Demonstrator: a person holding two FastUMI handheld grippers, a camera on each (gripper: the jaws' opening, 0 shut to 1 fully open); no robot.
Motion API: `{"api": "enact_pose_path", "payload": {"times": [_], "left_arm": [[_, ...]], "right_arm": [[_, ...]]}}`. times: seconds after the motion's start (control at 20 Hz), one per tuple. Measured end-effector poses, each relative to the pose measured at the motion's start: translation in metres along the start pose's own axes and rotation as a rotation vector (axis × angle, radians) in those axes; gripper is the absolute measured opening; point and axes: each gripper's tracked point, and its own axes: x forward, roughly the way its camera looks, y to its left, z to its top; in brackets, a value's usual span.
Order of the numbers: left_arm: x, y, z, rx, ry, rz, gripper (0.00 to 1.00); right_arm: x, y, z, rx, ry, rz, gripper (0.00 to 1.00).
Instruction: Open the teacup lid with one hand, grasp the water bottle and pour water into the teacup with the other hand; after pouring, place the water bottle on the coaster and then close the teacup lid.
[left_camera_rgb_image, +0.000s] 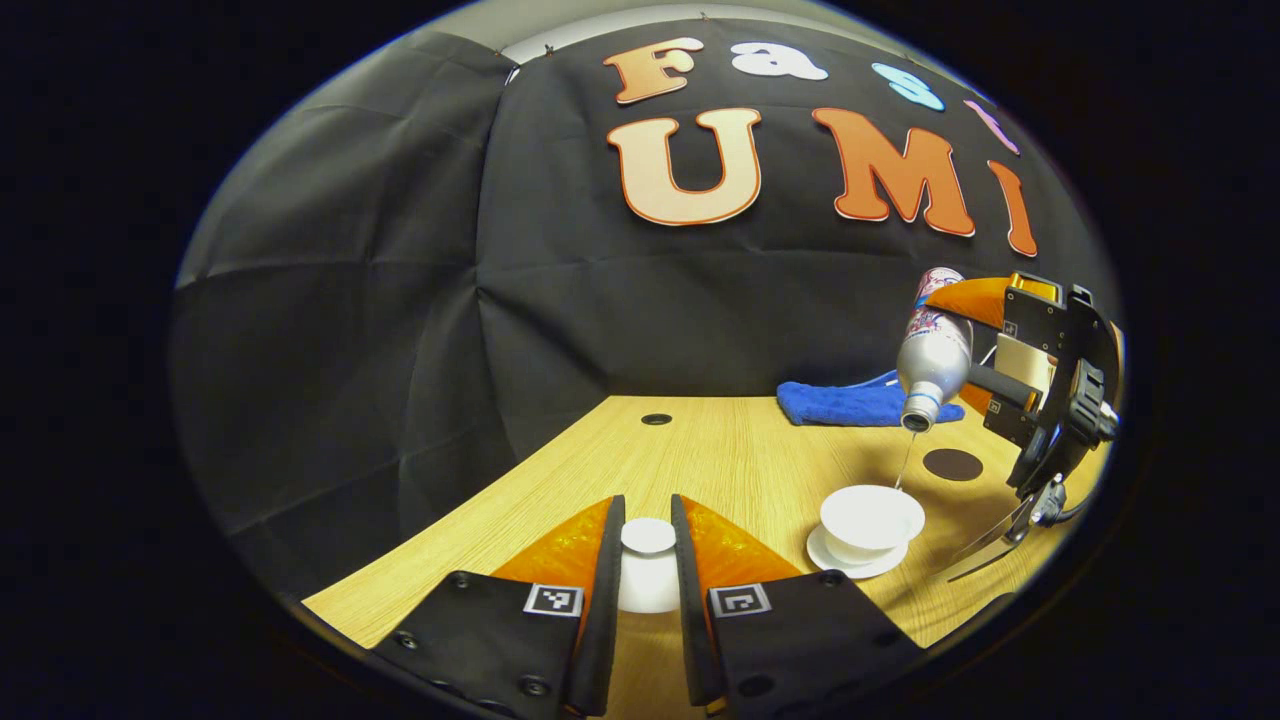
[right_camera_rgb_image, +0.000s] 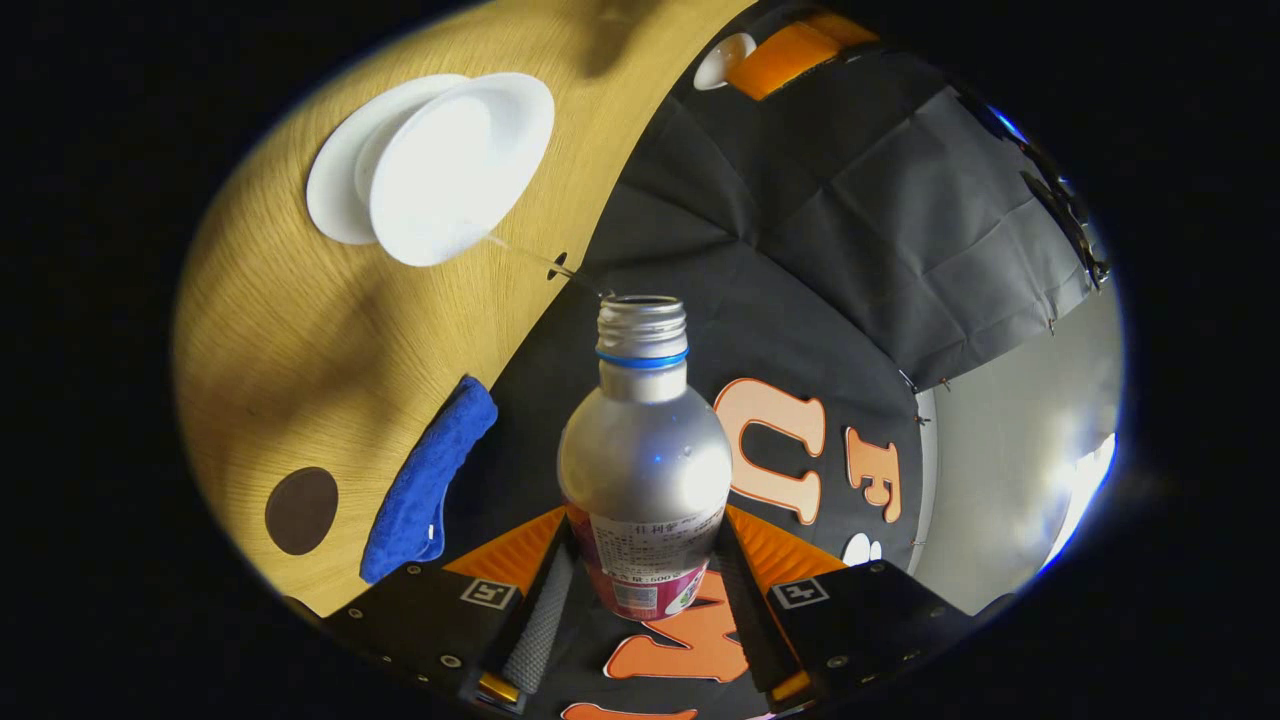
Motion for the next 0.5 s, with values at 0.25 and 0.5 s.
{"api": "enact_pose_path", "payload": {"times": [0.25,0.5], "left_arm": [[0.001,-0.01,0.004,-0.016,-0.002,-0.021,0.32],[0.002,-0.027,0.015,-0.027,-0.017,-0.056,0.32]], "right_arm": [[-0.006,0.011,0.0,0.138,0.014,0.049,0.77],[-0.014,0.026,0.001,0.394,0.035,0.158,0.75]]}}
